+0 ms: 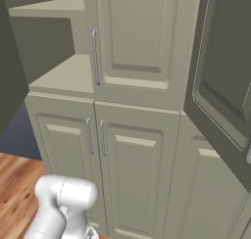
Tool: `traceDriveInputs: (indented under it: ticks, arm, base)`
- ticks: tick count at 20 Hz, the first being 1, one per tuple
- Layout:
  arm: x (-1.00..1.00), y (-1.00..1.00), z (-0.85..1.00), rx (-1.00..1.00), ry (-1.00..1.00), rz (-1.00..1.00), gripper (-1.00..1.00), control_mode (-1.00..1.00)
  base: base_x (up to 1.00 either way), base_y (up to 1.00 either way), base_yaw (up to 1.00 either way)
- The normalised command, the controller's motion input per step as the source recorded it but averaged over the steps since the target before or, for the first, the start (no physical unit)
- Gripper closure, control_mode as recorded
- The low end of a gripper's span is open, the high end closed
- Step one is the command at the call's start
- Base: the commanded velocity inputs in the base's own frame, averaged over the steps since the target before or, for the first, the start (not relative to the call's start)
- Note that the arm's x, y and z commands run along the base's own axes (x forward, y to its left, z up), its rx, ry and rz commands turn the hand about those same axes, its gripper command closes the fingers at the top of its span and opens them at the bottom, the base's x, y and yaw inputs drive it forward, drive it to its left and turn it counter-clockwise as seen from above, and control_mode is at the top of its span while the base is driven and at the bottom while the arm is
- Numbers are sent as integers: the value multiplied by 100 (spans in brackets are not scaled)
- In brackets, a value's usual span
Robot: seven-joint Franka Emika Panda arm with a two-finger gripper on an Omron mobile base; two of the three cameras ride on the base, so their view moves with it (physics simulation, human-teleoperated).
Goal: Close all open cabinet doors.
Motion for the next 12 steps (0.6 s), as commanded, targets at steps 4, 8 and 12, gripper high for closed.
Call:
traceDriveInputs:
  ticks: [4, 8, 12]
  arm:
    - [1, 25, -22, -11, -2, -45, -100, -100]
    - [22, 8, -23, -2, 0, -38, -100, -100]
    - [41, 0, -11, 0, 0, -27, -100, -100]
  base:
    - [0, 0, 0]
    - [0, 0, 0]
    - [0, 0, 0]
